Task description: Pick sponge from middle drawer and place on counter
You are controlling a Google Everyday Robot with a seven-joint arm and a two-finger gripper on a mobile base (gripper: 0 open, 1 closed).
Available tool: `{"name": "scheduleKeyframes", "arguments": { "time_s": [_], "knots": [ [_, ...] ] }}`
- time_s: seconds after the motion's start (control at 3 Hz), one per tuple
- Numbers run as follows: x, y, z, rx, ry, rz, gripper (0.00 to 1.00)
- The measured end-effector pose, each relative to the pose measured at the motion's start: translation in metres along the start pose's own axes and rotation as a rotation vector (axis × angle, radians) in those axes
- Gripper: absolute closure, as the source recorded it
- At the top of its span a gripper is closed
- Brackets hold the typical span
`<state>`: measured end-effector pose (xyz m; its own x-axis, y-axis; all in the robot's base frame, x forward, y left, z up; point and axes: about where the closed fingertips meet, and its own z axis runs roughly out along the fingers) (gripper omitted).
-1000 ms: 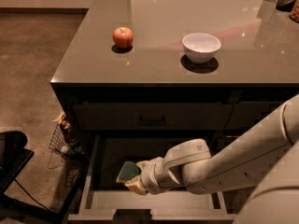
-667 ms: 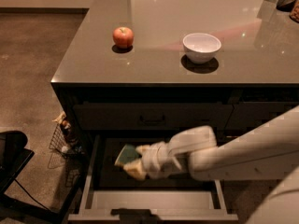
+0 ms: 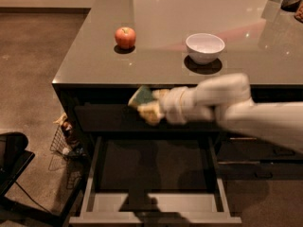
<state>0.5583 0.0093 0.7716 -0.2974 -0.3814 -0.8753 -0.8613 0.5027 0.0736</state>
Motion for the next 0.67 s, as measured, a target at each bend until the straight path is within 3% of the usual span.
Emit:
{"name": "scheduleKeyframes", "arguments": {
  "time_s": [0.33,0.67],
  "knots": [
    [-0.124,-0.037,-0.082,0.176,-0.123,-0.293,1.00],
    [-0.195,-0.045,-0.127,0.305,-0.139,-0.528,1.00]
  ]
}}
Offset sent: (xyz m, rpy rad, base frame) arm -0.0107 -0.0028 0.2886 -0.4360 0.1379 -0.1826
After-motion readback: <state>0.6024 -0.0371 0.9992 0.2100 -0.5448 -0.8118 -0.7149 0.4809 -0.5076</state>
